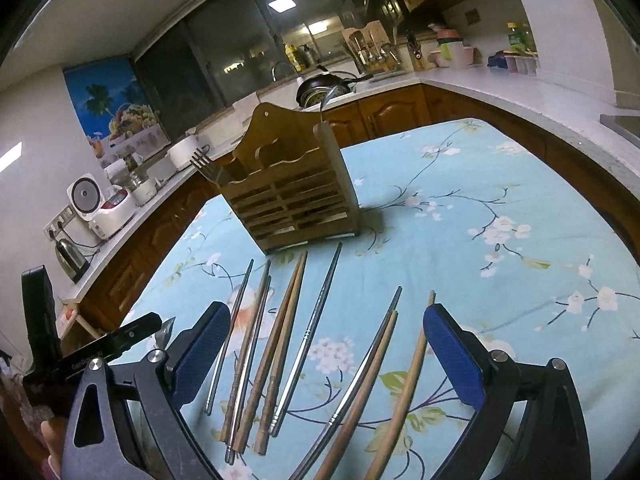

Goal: Organize utensils
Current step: 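Grasp a steel chopstick with the left tool while the right tool grasps another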

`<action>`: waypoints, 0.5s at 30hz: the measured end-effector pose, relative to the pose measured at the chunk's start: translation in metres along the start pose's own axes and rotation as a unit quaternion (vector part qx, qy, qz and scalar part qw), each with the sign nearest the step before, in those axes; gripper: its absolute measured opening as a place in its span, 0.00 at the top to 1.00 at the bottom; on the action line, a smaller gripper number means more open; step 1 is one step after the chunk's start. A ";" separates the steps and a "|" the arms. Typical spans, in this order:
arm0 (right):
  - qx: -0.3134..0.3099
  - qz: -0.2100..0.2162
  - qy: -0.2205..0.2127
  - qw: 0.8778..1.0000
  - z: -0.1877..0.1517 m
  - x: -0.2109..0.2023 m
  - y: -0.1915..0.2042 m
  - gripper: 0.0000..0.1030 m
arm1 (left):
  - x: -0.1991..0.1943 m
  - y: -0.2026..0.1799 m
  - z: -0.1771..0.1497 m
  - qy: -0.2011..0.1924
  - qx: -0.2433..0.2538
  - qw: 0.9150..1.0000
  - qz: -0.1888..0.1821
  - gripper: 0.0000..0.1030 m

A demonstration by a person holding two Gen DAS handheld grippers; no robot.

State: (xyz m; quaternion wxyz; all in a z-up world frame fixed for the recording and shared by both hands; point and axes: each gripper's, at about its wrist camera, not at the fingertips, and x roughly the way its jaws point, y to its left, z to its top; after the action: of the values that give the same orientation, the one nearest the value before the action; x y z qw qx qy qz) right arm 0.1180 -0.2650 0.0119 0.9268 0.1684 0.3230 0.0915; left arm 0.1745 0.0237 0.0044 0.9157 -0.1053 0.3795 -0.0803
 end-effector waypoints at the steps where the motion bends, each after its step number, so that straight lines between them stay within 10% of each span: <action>1: 0.000 0.000 0.002 1.000 0.001 0.002 0.000 0.05 | 0.001 0.000 0.001 0.001 0.000 1.000 0.001 0.19; 15: -0.012 -0.006 0.038 0.999 0.020 0.043 0.009 0.16 | 0.038 -0.010 0.029 0.039 0.014 0.999 0.006 0.20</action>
State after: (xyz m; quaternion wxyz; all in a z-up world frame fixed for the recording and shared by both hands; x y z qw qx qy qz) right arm 0.1632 -0.2496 0.0051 0.9163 0.1513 0.3581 0.0959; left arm 0.2215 0.0090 0.0012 0.9021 -0.0872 0.4140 -0.0846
